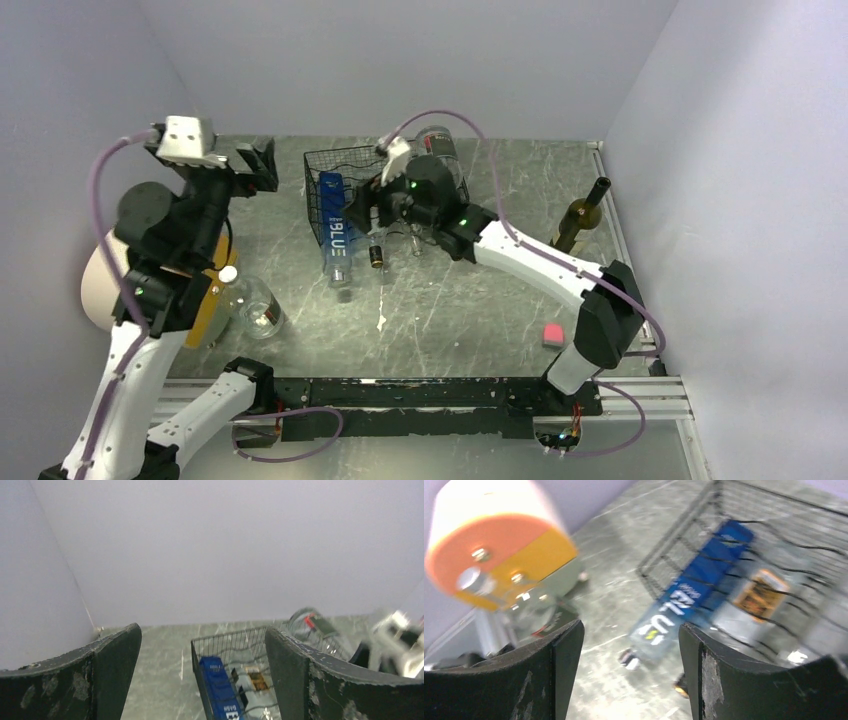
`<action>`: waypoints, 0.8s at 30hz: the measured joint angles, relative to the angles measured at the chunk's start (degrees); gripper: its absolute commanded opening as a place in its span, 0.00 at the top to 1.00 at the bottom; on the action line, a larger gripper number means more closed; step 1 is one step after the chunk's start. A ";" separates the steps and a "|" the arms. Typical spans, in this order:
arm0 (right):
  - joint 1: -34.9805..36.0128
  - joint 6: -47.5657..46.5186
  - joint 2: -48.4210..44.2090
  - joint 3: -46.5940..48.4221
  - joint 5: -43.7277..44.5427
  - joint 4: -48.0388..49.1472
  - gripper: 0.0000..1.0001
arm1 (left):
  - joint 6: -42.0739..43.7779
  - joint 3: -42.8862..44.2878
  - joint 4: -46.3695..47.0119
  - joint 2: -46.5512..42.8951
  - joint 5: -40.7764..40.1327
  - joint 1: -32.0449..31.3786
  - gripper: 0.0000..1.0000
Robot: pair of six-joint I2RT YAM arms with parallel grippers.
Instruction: Put the wine bottle on the wine rack
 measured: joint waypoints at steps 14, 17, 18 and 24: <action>18.32 -4.79 15.65 10.99 -5.35 3.69 0.26 | 0.13 13.09 -10.47 0.37 -0.98 0.02 0.03; 20.63 -6.29 18.40 15.13 -5.70 2.78 0.25 | -0.04 13.09 -11.52 0.31 -0.98 0.02 0.03; 21.35 -6.91 19.41 16.65 -5.90 2.60 0.25 | -0.07 13.09 -11.67 0.31 -1.01 0.02 0.03; 22.51 -8.94 29.07 28.52 -7.10 0.13 0.26 | -0.11 13.49 -12.26 0.46 -0.98 0.04 0.03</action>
